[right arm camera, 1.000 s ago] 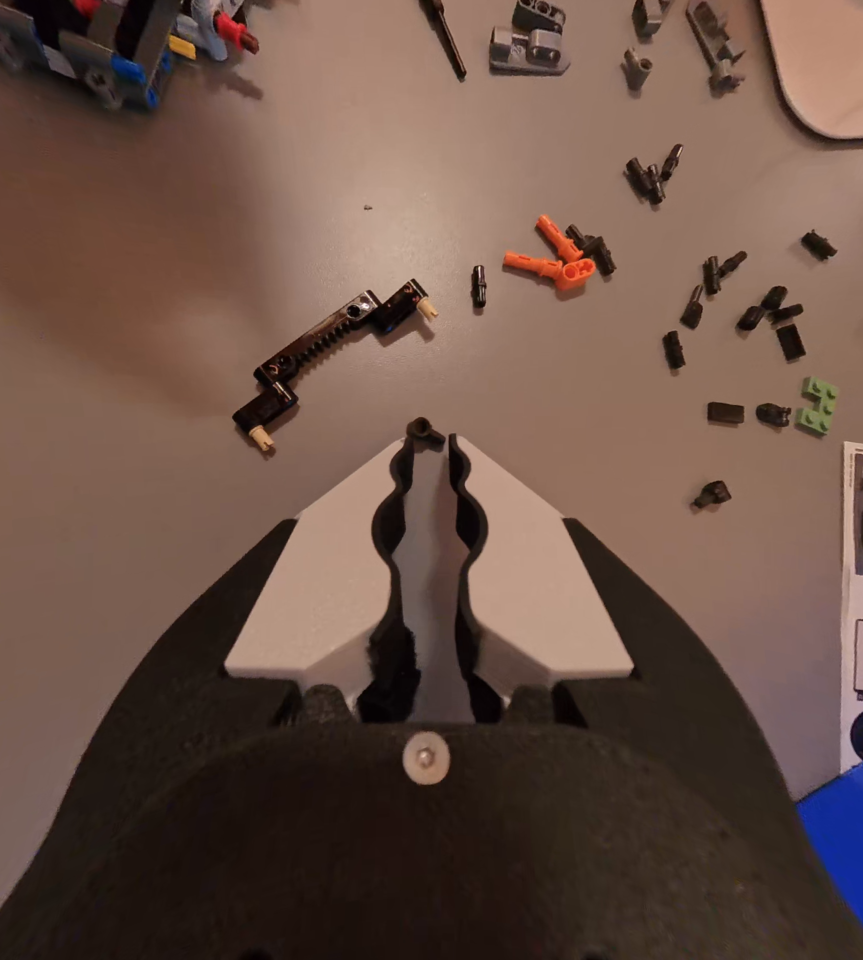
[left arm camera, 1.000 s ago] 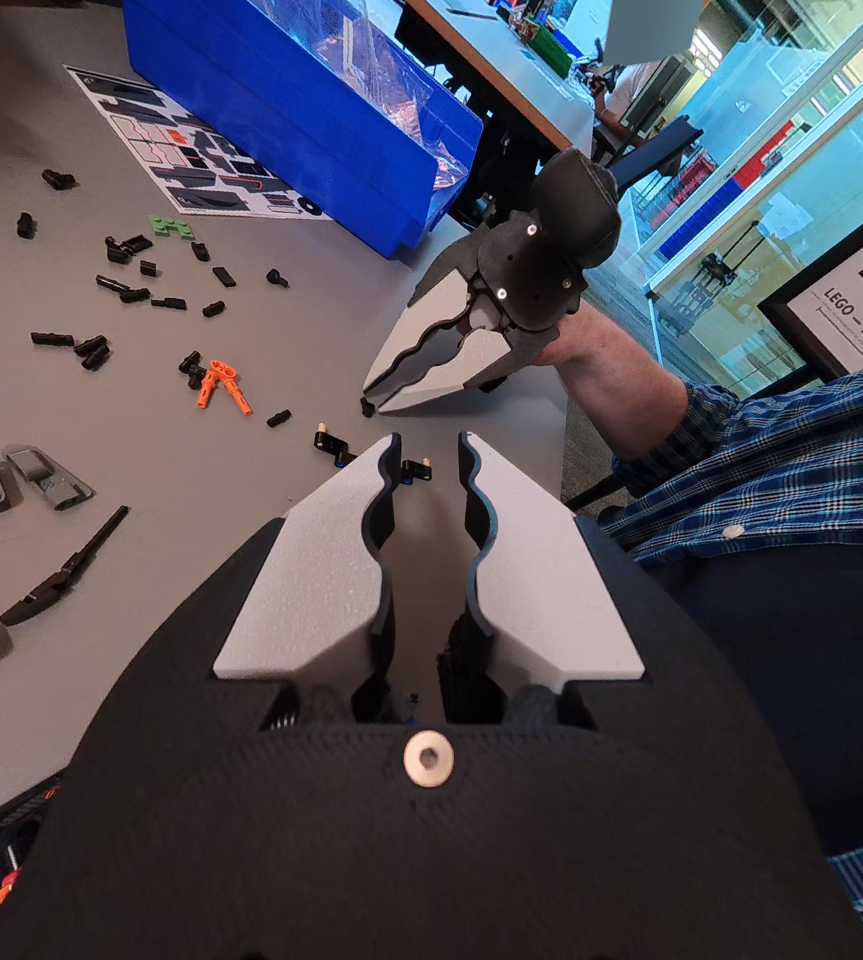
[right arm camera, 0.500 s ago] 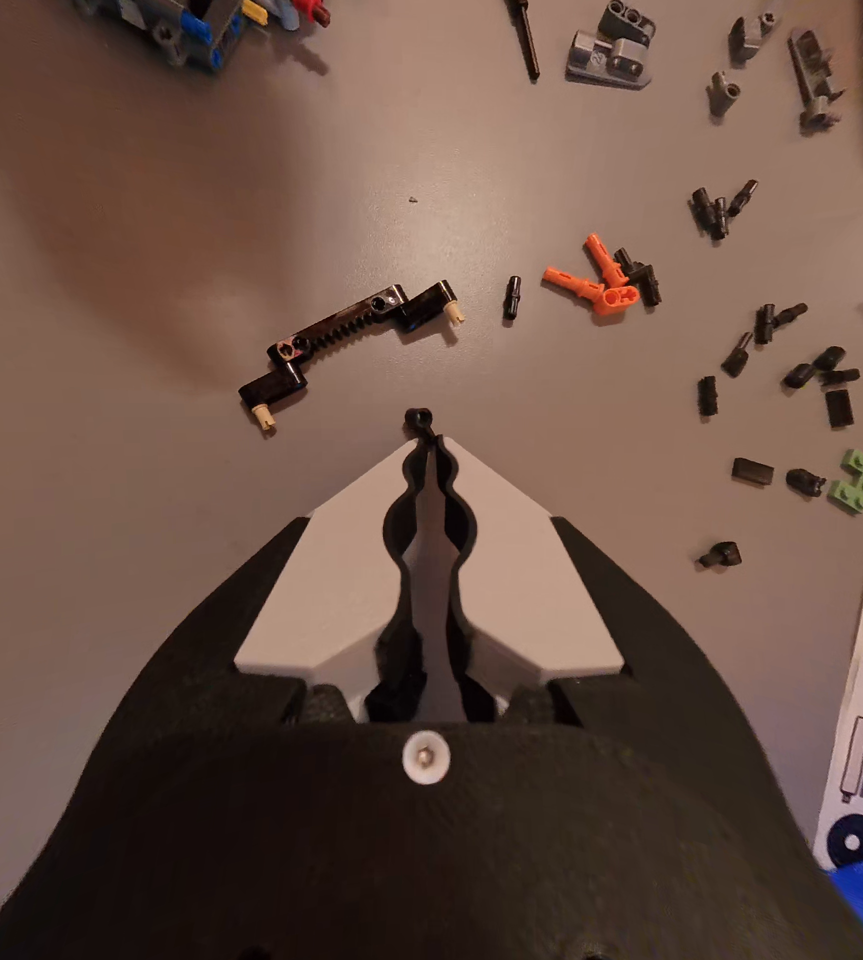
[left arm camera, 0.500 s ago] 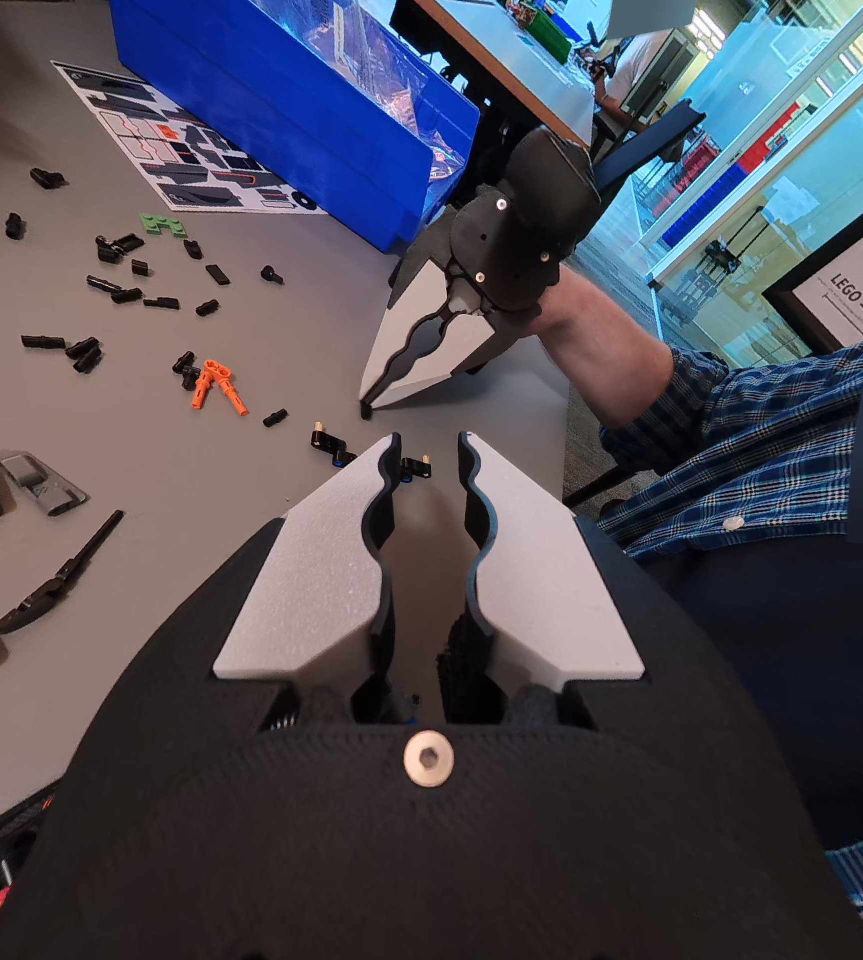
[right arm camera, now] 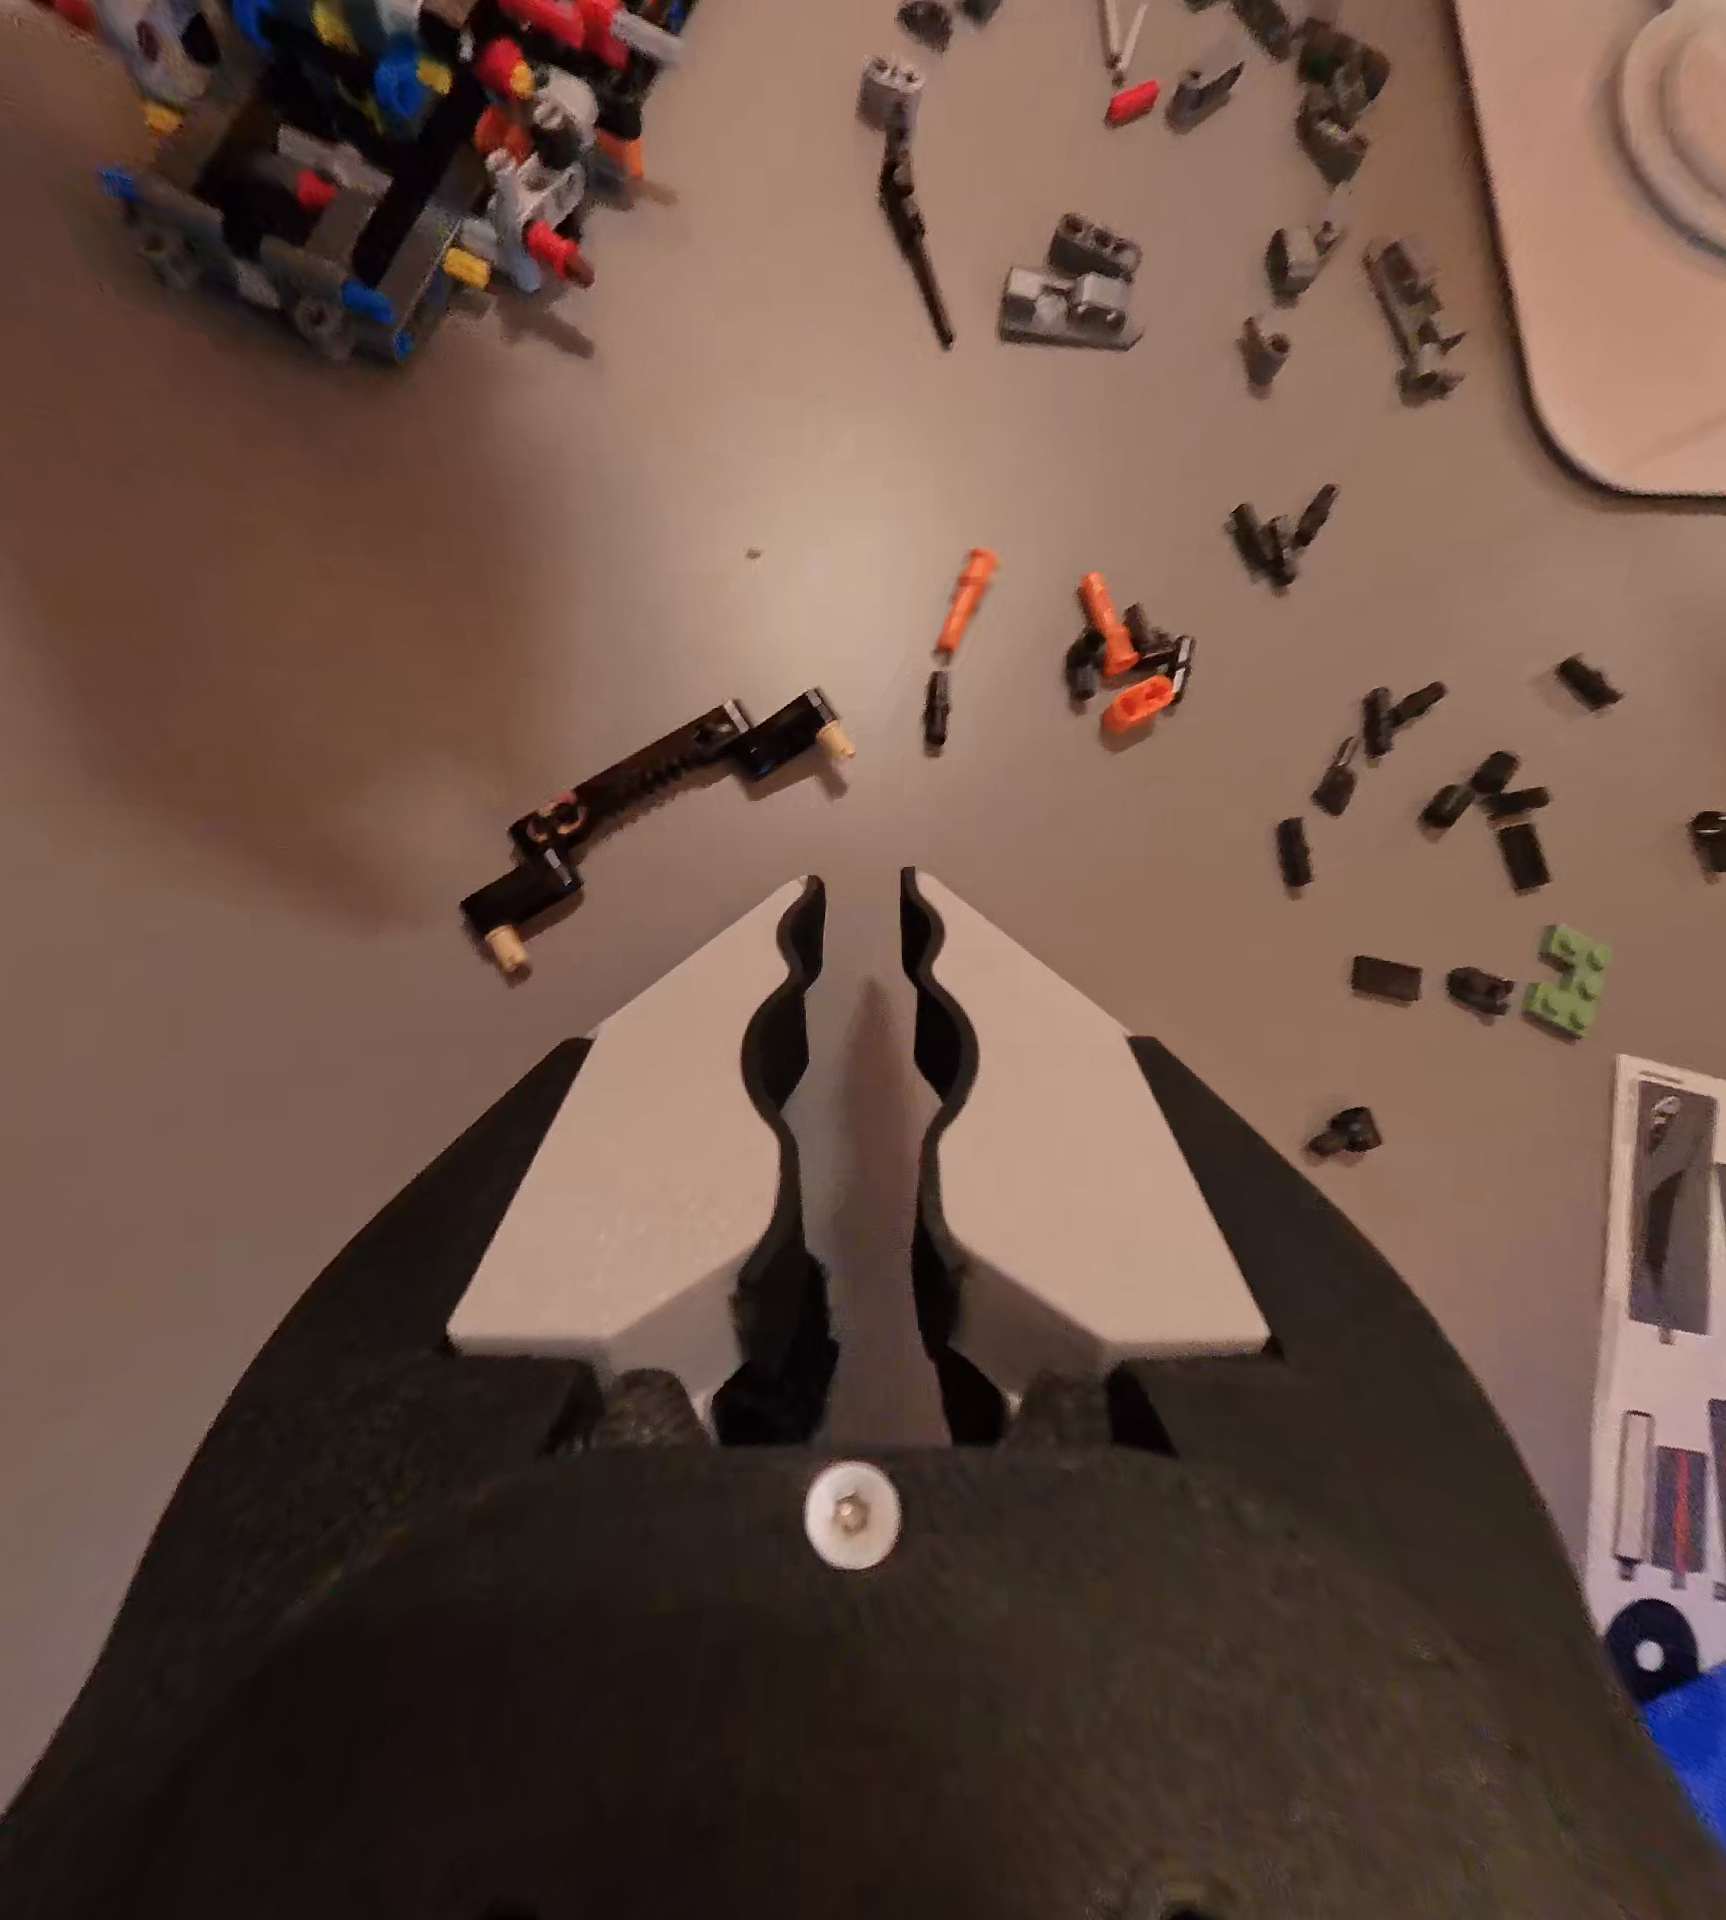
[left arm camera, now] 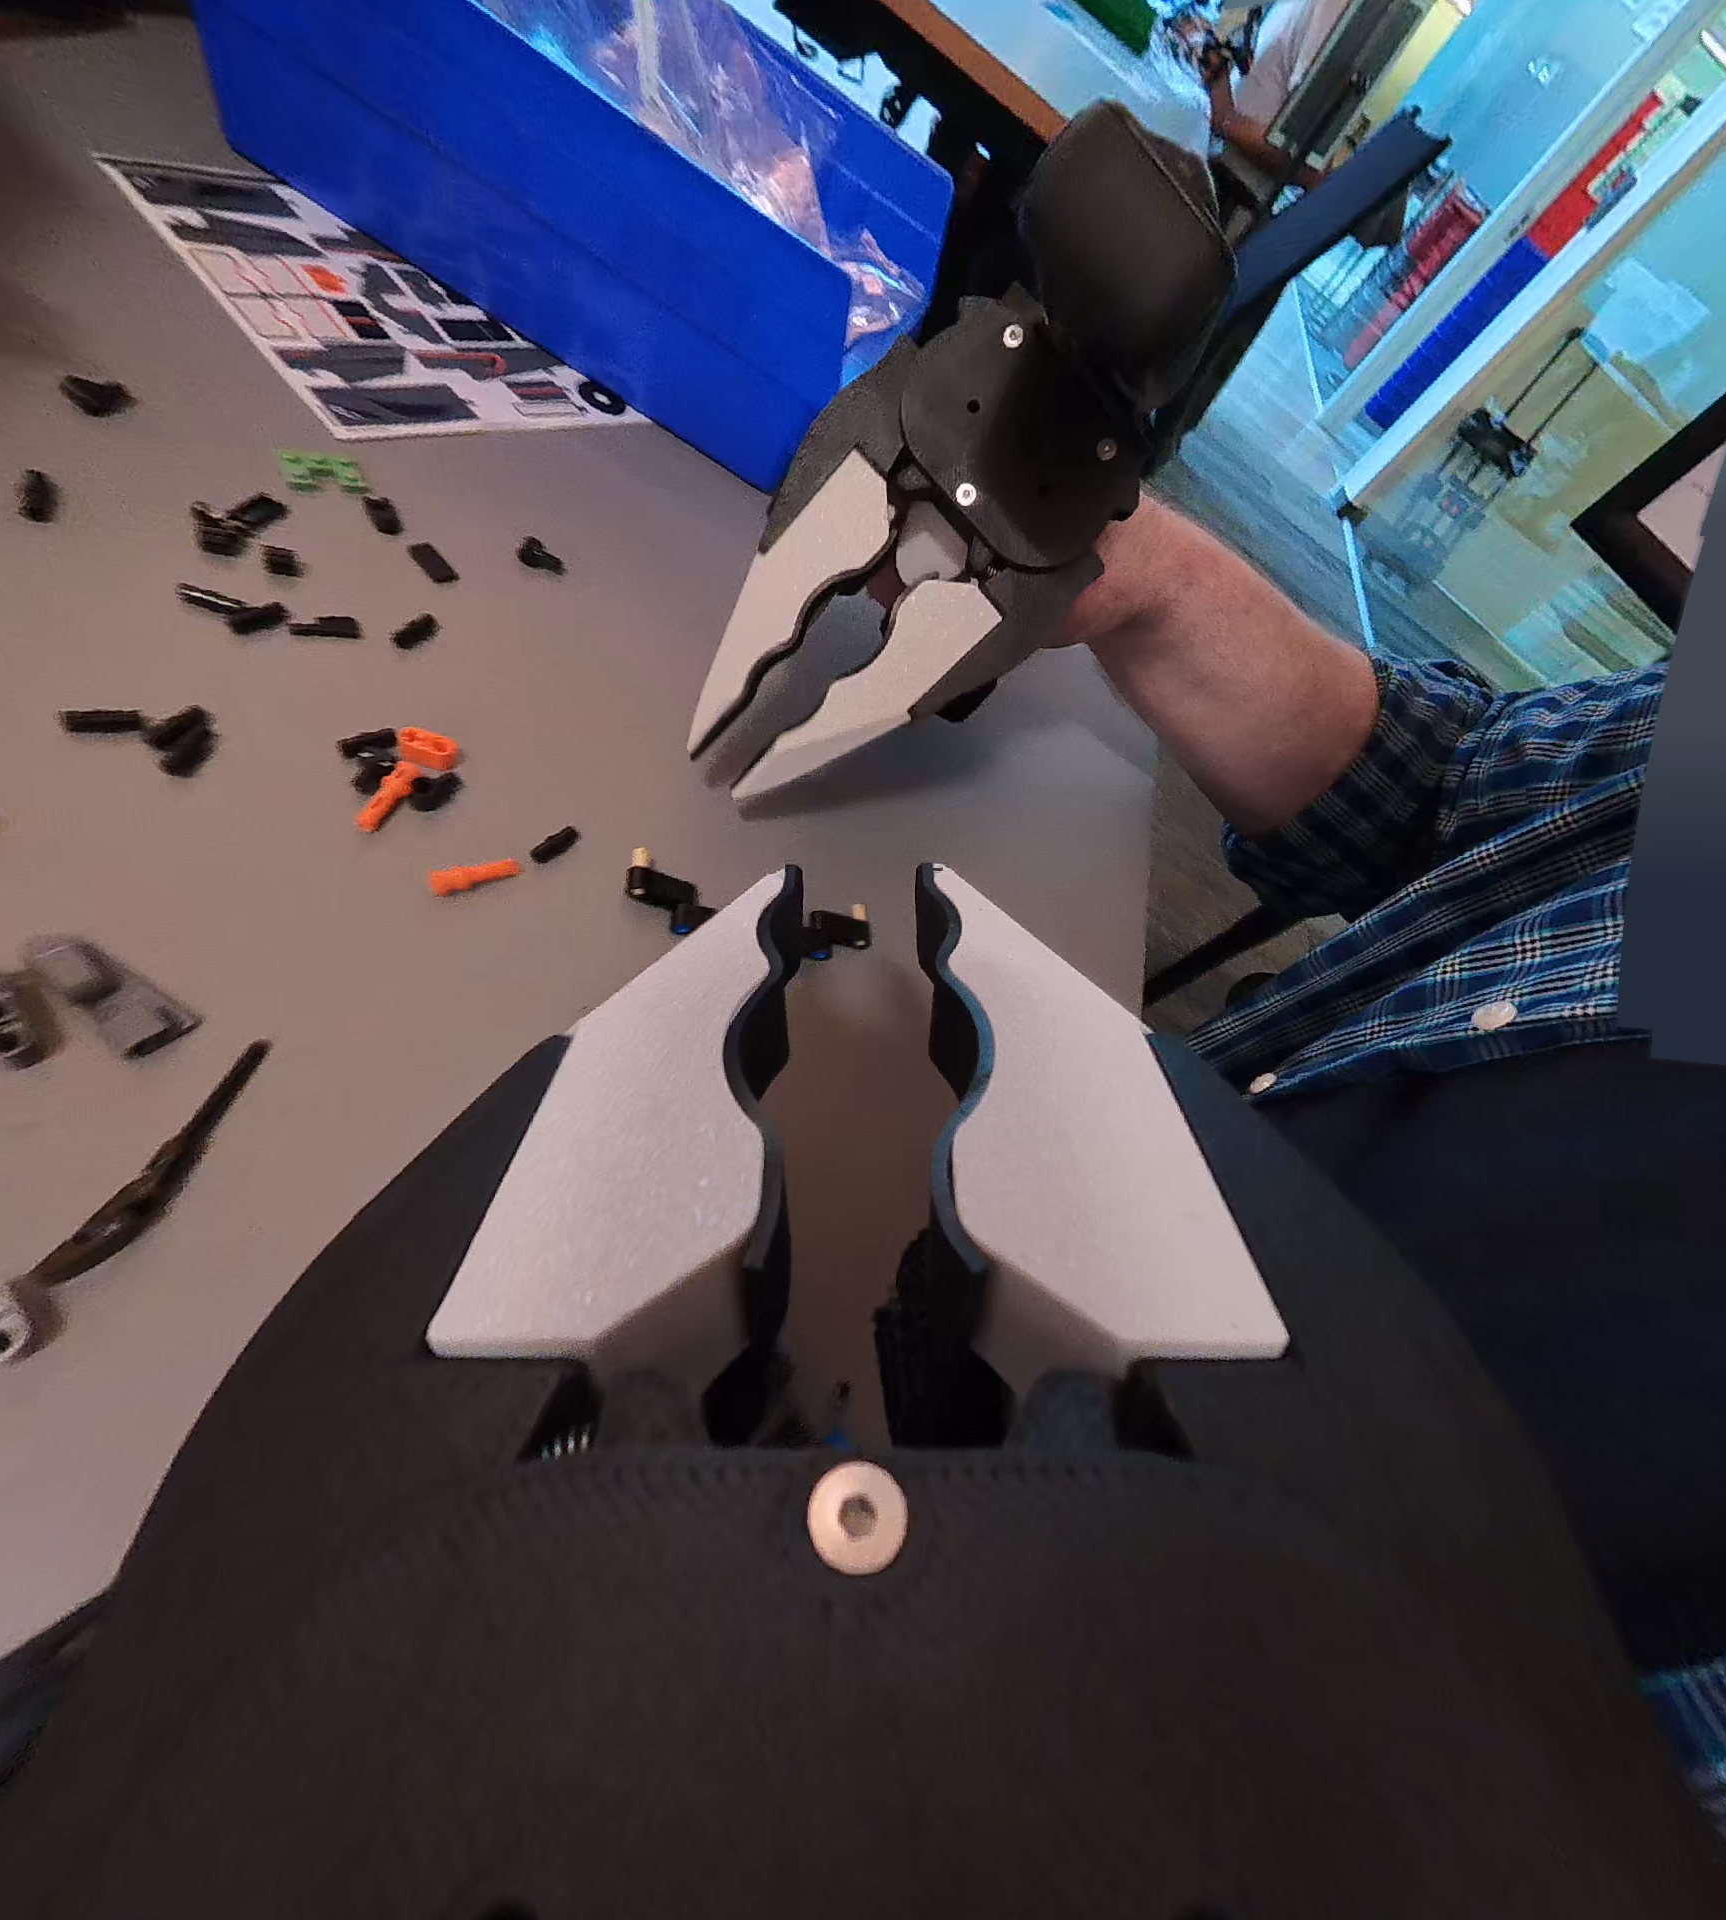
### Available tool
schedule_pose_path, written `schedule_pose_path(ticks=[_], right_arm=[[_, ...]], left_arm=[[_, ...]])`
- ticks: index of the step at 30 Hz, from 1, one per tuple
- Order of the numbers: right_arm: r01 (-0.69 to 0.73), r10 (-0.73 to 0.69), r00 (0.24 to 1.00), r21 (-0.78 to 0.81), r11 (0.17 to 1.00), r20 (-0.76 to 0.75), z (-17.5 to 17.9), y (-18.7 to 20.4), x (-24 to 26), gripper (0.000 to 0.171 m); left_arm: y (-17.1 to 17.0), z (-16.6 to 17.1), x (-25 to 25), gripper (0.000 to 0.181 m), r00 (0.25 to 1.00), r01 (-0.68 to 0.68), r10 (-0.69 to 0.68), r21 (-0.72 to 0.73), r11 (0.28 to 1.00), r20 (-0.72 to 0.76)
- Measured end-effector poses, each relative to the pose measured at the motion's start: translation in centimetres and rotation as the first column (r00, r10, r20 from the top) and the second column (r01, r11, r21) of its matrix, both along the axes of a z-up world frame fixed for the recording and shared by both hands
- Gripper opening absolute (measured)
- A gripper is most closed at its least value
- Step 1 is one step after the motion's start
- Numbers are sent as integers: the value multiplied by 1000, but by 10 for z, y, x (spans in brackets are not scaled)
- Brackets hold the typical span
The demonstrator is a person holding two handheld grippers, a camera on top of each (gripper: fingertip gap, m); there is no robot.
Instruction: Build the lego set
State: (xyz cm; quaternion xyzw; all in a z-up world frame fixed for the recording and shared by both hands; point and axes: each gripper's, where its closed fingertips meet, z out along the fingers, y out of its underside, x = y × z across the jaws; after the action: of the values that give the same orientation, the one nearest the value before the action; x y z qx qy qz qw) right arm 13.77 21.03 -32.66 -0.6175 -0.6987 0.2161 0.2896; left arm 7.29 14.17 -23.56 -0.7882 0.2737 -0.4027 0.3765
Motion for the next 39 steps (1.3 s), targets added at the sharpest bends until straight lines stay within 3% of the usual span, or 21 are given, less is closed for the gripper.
schedule_pose_path(ticks=[5,11,19,28,34,39], right_arm=[[57,-56,997,18,998,-50,9,20,-27,11],[99,-99,995,22,995,-2,-8,42,-52,15],[123,-122,991,-16,992,47,-21,51,-56,11],[112,-115,993,-102,988,-22,-15,46,-59,3],[-50,-15,985,-374,926,-171,27,4,-68,3],[-227,109,962,-518,825,-249,63,-36,-77,3]], left_arm=[[-1,1,-29,20,998,-57,57,9,998,-16],[-4,0,-53,20,994,-101,102,23,995,-26],[-5,-3,-59,20,995,-95,95,36,995,-22],[0,-7,-58,20,995,-90,91,46,995,-29],[12,1,-50,26,980,-52,99,260,964,-171],[9,6,-31,30,930,111,83,488,866,-359]])
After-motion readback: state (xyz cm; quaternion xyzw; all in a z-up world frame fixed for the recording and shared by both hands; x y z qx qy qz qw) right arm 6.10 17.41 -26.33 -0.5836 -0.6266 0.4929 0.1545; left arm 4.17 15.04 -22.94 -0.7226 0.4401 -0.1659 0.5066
